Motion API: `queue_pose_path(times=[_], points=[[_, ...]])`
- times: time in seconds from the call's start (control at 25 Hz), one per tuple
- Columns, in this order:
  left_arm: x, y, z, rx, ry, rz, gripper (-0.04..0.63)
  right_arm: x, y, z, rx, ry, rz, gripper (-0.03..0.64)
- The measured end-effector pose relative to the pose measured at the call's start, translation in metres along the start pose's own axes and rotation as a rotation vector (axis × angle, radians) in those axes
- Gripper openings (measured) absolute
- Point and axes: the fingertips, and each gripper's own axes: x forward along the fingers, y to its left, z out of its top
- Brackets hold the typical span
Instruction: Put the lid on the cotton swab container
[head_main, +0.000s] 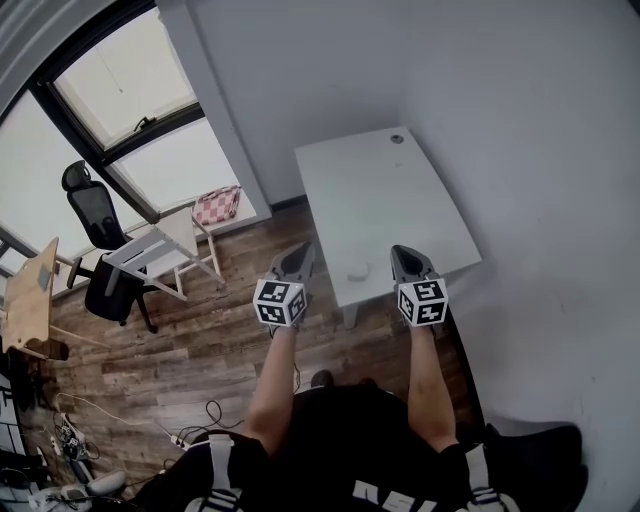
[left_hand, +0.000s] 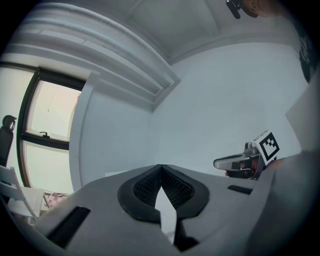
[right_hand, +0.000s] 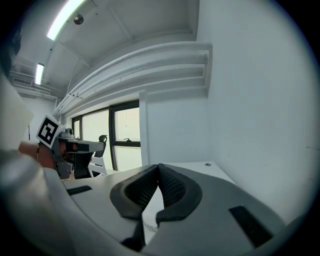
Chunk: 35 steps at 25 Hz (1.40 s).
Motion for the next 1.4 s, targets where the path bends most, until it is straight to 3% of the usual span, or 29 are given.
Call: queue_pose_path(times=[1.4], points=[[0.006,-0.008,-0.005,-0.004,0.009,-0.030,0.026,0.004,0.004,-0.001,0.006,0.007,0.004,0.012]])
